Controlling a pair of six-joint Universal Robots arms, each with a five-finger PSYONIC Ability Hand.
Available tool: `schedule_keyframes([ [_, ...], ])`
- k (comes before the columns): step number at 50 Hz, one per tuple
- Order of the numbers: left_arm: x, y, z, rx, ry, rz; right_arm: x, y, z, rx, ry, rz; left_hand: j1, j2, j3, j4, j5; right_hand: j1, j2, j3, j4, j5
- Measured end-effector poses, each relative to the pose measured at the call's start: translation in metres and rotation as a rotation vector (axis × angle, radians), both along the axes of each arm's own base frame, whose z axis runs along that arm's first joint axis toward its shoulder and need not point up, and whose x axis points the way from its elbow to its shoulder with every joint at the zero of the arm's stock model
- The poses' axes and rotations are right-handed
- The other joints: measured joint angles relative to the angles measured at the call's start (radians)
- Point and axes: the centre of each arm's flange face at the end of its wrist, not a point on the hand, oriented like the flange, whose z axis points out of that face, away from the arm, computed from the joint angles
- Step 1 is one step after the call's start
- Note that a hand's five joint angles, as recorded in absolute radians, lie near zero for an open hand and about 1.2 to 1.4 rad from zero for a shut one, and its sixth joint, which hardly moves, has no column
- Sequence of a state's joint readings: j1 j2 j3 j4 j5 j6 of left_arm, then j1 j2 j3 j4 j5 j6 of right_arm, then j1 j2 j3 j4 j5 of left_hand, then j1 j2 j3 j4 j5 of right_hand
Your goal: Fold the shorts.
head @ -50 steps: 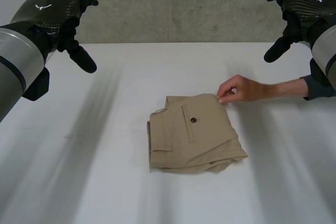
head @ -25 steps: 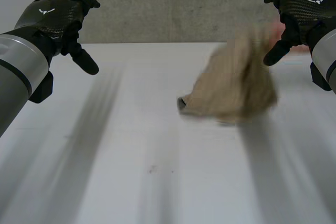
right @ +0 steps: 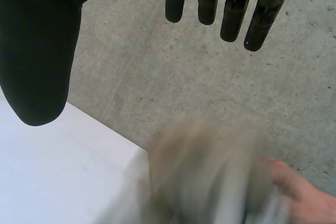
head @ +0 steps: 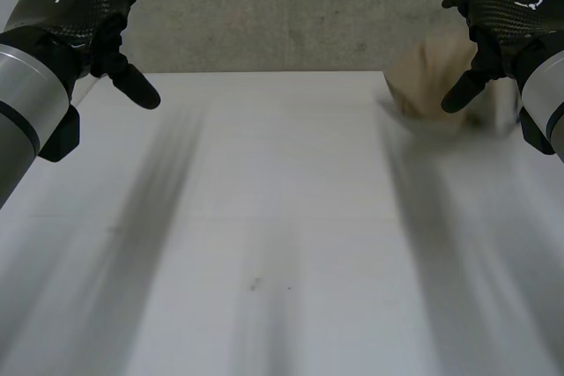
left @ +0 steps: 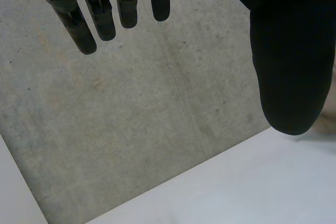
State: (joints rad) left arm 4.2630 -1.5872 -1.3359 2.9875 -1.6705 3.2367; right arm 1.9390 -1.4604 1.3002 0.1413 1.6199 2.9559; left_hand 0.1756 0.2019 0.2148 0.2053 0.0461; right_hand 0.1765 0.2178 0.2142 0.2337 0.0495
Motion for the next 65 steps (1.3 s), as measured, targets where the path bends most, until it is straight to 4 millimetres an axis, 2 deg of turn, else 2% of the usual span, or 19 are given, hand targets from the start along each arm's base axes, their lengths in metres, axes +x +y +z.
schedule_keyframes([
  [65, -0.001, -0.0021, -0.0054, -0.006, 0.003, 0.0, 0.0036, 0.0022, -0.0079, 0.019, 0.008, 0.037, 0.0, 0.0, 0.0, 0.0, 0.0, 0.0, 0.0, 0.0, 0.0, 0.0],
])
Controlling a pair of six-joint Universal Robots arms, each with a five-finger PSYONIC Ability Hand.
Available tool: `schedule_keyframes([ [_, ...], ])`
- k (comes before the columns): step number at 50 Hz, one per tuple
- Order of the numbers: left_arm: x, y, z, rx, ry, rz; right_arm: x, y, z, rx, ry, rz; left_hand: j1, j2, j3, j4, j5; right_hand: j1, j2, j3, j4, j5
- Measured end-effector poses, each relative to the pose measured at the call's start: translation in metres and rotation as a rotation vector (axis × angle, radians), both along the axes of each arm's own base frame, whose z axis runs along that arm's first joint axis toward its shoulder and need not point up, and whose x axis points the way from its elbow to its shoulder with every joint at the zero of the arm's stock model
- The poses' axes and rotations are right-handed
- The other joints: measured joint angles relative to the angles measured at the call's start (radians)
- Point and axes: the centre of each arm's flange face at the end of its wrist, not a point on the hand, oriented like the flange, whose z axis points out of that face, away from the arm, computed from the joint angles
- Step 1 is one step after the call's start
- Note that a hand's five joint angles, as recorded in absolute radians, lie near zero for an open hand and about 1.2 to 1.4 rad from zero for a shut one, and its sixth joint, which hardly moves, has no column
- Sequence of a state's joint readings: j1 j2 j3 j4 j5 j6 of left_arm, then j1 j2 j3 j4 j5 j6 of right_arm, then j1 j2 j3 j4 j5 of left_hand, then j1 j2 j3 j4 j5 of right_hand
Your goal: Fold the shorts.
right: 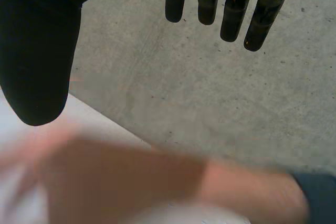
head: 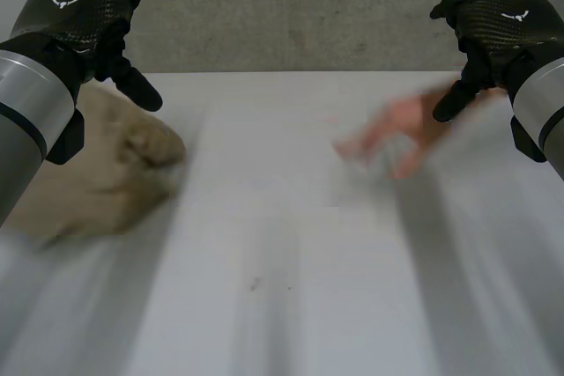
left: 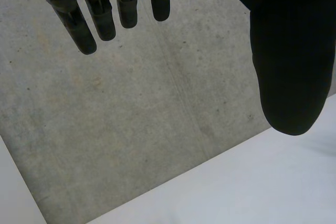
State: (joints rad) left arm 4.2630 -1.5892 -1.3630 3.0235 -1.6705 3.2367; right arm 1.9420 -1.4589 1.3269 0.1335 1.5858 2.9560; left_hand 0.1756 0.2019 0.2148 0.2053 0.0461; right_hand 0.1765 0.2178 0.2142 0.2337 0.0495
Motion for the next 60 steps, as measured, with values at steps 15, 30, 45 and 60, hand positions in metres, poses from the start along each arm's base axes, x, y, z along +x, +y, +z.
schedule_keyframes([
  [15, 0.0, -0.003, 0.001, -0.017, 0.005, 0.003, 0.0, 0.0, -0.001, 0.001, 0.002, 0.003, 0.0, 0.0, 0.0, 0.0, 0.0, 0.0, 0.0, 0.001, 0.0, 0.0],
  [30, 0.024, -0.075, -0.037, -0.043, -0.295, 0.17, 0.002, 0.0, -0.004, 0.006, 0.019, 0.017, 0.0, 0.0, 0.0, 0.0, 0.0, 0.0, 0.0, 0.0, 0.0, 0.0],
  [45, 0.107, -0.205, -0.129, -0.061, -0.652, 0.475, 0.003, -0.001, -0.008, 0.01, 0.045, 0.029, 0.003, 0.0, 0.0, 0.0, 0.0, 0.0, 0.0, 0.0, 0.0, 0.0],
  [60, 0.158, -0.246, -0.188, -0.009, -0.89, 0.583, 0.003, -0.001, -0.009, 0.012, 0.045, 0.034, 0.216, 0.174, 0.151, 0.164, 0.151, 0.0, 0.0, 0.0, 0.0, 0.0],
])
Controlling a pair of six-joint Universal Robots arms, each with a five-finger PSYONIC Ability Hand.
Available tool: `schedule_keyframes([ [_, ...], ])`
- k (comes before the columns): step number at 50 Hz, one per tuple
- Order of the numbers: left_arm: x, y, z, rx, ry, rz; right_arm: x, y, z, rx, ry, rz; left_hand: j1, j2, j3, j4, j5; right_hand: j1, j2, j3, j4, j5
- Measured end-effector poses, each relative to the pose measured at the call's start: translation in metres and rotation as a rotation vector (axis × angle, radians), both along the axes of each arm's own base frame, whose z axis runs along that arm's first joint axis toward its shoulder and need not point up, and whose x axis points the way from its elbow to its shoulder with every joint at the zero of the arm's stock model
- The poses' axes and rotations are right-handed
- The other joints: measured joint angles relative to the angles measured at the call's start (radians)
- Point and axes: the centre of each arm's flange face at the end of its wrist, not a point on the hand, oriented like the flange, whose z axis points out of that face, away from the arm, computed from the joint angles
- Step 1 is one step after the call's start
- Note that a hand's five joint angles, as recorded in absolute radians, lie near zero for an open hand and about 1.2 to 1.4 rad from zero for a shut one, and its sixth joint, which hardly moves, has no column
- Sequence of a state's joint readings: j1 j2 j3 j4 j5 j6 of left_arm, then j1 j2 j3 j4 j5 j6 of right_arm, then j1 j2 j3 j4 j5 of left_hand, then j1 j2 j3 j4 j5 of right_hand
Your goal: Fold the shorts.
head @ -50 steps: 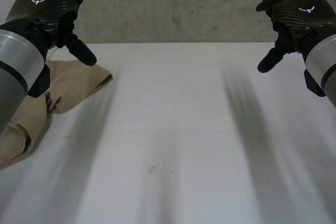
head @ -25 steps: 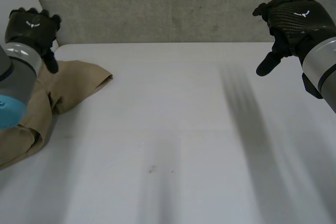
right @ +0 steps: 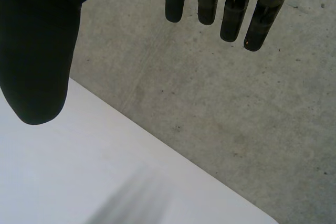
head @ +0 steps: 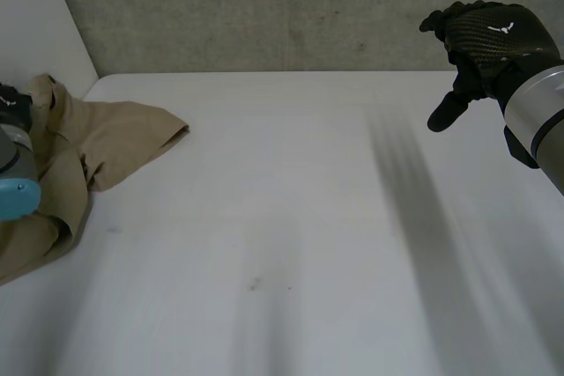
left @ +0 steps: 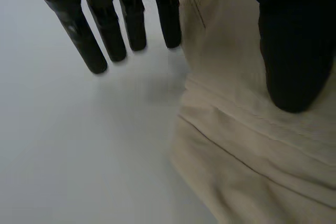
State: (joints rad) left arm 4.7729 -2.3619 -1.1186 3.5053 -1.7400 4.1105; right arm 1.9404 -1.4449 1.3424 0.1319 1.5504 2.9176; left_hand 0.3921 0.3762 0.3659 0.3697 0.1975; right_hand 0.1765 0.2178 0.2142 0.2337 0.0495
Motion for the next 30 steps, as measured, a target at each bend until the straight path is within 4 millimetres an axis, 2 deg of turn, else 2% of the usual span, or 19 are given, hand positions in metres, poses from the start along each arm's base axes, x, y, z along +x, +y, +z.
schedule_keyframes([
  [3, 0.006, -0.004, -0.008, 0.013, -0.002, 0.014, 0.0, 0.0, 0.0, 0.0, 0.0, 0.0, 0.296, 0.285, 0.292, 0.275, 0.26, 0.0, 0.0, 0.0, 0.0, 0.0],
  [4, 0.006, -0.004, -0.009, 0.013, 0.0, 0.015, 0.0, 0.0, 0.0, 0.0, 0.0, 0.0, 0.56, 0.564, 0.57, 0.552, 0.523, 0.0, 0.0, 0.0, 0.0, 0.0],
  [6, 0.006, -0.004, -0.01, 0.014, 0.002, 0.015, 0.0, 0.0, 0.0, 0.0, 0.0, 0.0, 0.62, 0.616, 0.623, 0.623, 0.592, 0.0, 0.0, 0.0, 0.0, 0.0],
  [7, 0.006, -0.004, -0.01, 0.013, 0.004, 0.013, 0.0, 0.0, 0.0, 0.0, 0.0, 0.0, 0.729, 0.773, 0.778, 0.781, 0.738, 0.0, 0.0, 0.0, 0.0, 0.0],
  [13, -0.004, 0.0, -0.007, 0.006, 0.015, -0.006, 0.0, 0.0, 0.0, 0.0, 0.0, 0.0, 0.729, 0.81, 0.813, 0.821, 0.746, 0.0, 0.0, 0.0, 0.0, 0.0],
  [20, -0.035, 0.019, 0.028, -0.066, 0.081, -0.077, 0.0, 0.0, 0.0, 0.001, 0.0, 0.0, 0.729, 0.814, 0.818, 0.821, 0.746, 0.0, 0.0, 0.0, 0.0, 0.0],
  [27, -0.071, 0.05, 0.067, -0.147, 0.232, -0.176, 0.0, 0.0, 0.0, 0.0, 0.0, 0.0, 0.729, 0.816, 0.82, 0.825, 0.746, 0.0, 0.0, 0.0, 0.0, 0.0],
  [30, -0.093, 0.07, 0.093, -0.202, 0.348, -0.249, 0.0, 0.0, 0.002, -0.006, -0.002, -0.002, 0.729, 0.817, 0.82, 0.825, 0.746, 0.0, 0.0, 0.0, 0.0, 0.0],
])
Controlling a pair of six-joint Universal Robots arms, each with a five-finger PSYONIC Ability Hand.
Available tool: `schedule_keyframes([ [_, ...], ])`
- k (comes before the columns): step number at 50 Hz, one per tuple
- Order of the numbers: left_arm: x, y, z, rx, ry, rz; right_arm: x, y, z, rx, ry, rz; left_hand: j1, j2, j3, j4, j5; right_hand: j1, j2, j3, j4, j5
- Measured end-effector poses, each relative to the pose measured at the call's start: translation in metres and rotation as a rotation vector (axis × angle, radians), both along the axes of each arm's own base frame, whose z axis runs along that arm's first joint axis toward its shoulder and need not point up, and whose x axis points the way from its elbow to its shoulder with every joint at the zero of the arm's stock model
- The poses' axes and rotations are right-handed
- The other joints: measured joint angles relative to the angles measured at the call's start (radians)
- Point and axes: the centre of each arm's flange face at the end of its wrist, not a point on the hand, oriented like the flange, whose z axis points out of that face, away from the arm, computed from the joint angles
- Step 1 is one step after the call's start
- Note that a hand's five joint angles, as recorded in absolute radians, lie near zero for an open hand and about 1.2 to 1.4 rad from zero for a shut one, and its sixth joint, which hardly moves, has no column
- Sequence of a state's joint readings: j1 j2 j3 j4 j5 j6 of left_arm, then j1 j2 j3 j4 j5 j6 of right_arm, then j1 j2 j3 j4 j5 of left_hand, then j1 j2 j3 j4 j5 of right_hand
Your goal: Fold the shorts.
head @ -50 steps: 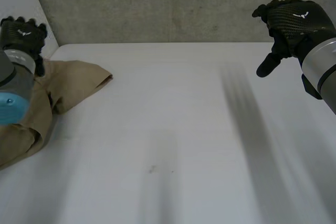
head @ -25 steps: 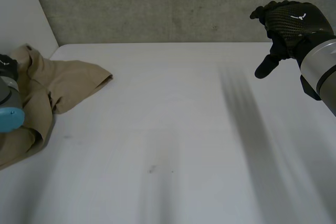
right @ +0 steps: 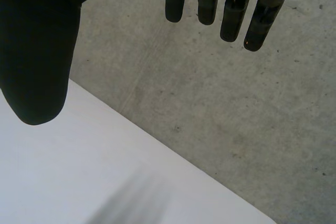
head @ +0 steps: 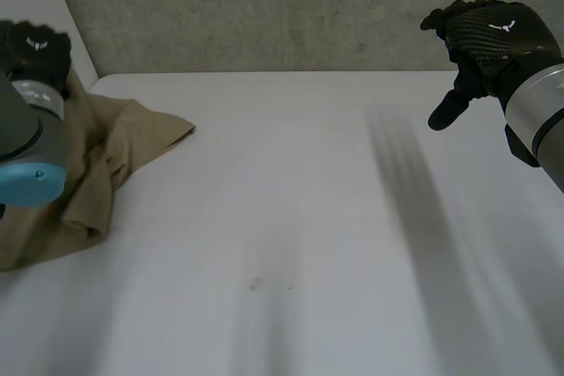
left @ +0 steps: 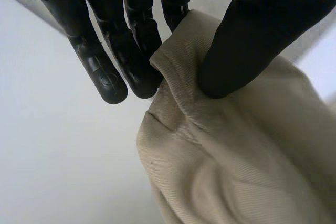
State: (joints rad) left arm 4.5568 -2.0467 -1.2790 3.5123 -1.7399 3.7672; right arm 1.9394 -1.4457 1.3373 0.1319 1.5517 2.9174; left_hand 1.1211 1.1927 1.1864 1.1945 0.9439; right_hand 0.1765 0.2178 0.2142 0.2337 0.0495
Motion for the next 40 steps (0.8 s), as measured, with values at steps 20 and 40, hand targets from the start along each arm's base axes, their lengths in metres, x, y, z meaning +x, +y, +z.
schedule_keyframes([
  [20, -0.177, 0.182, 0.039, 0.029, 0.337, -0.702, -0.005, -0.006, 0.015, -0.072, -0.031, -0.027, -0.401, -0.391, -0.38, -0.372, -0.345, 0.0, 0.0, 0.0, 0.0, 0.0],
  [40, -0.135, 0.154, 0.018, 0.095, 0.297, -0.561, -0.002, -0.01, -0.001, -0.049, 0.048, 0.0, -0.879, -0.943, -0.93, -0.946, -0.88, 0.0, 0.0, 0.0, 0.0, 0.0],
])
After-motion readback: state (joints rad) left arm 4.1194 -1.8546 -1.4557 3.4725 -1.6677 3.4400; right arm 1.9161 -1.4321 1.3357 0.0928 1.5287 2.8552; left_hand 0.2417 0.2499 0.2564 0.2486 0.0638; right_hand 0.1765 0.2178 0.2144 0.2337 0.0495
